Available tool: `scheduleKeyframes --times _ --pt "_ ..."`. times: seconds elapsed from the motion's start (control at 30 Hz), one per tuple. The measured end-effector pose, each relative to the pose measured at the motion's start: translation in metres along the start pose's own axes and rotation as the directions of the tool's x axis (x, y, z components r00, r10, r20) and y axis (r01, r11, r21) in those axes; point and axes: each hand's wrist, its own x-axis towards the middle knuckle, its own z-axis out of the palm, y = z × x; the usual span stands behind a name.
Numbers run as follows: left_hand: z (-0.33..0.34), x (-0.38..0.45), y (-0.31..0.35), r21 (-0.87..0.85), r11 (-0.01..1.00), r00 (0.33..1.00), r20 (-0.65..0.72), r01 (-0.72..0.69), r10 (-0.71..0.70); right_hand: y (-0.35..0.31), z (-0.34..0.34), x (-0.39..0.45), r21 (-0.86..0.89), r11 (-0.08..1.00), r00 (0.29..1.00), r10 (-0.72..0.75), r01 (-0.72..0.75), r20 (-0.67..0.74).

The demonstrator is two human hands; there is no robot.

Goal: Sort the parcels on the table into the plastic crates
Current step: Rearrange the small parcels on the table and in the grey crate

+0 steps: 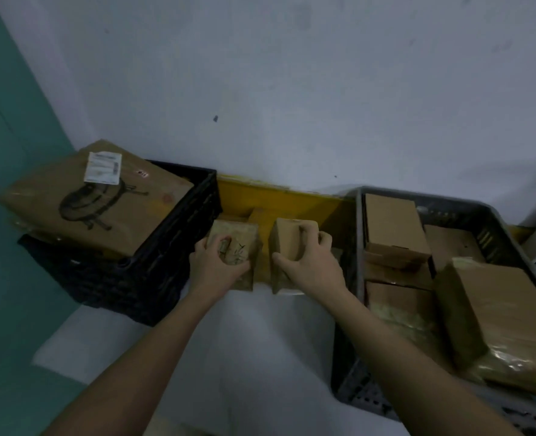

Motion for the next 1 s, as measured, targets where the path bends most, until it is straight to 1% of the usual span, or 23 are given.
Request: scheduleKeyframes --times 0.17,0.3,0.37,0.43,0.53,0.6,0.67,0.7,0.73,0.8,0.9,1.0 --pt "0.007 -0.002 -0.069 0.022 0.996 0.991 0.1 0.087 -0.089 0.009 0.088 0.008 -0.094 0.987 0.98 0.141 -0.129 0.143" --pt "0.015 -0.006 -0.13 0.031 0.987 0.969 0.186 0.159 -0.162 0.022 0.161 0.006 -0.142 0.948 0.929 0.31 -0.285 0.202" --pt "0.02 -0.007 -0.155 0.018 0.983 0.958 0.223 0.18 -0.18 0.027 0.19 0.003 -0.166 0.922 0.905 0.378 -0.349 0.194" --pt "0.024 -0.006 -0.172 0.031 0.984 0.948 0.263 0.175 -0.177 0.032 0.209 0.0 -0.177 0.896 0.887 0.435 -0.409 0.157" --pt "0.028 -0.003 -0.181 0.045 0.989 0.932 0.329 0.143 -0.15 0.04 0.218 -0.005 -0.18 0.855 0.857 0.507 -0.486 0.094" --pt "0.034 0.001 -0.18 0.03 0.991 0.924 0.36 0.127 -0.129 0.049 0.216 -0.008 -0.191 0.839 0.848 0.527 -0.51 0.048" --pt "0.044 0.005 -0.177 0.039 0.996 0.916 0.39 0.084 -0.092 0.058 0.21 -0.008 -0.189 0.832 0.847 0.532 -0.522 0.0" --pt "0.05 0.006 -0.174 0.077 0.996 0.91 0.408 0.051 -0.078 0.063 0.207 -0.008 -0.185 0.832 0.847 0.531 -0.524 -0.008" --pt "0.055 0.007 -0.17 0.126 0.992 0.903 0.424 0.012 -0.065 0.068 0.205 -0.009 -0.174 0.835 0.847 0.531 -0.521 0.012" --pt "0.063 0.006 -0.166 0.204 0.978 0.897 0.44 -0.043 -0.052 0.074 0.203 -0.013 -0.128 0.87 0.867 0.488 -0.475 0.101" --pt "0.068 0.013 -0.17 0.262 0.962 0.899 0.436 -0.077 -0.046 0.078 0.206 -0.014 -0.092 0.945 0.925 0.327 -0.314 0.194" --pt "0.064 0.026 -0.173 0.31 0.944 0.91 0.414 -0.112 -0.028 0.073 0.212 -0.008 -0.034 0.968 0.923 0.248 -0.249 0.293"
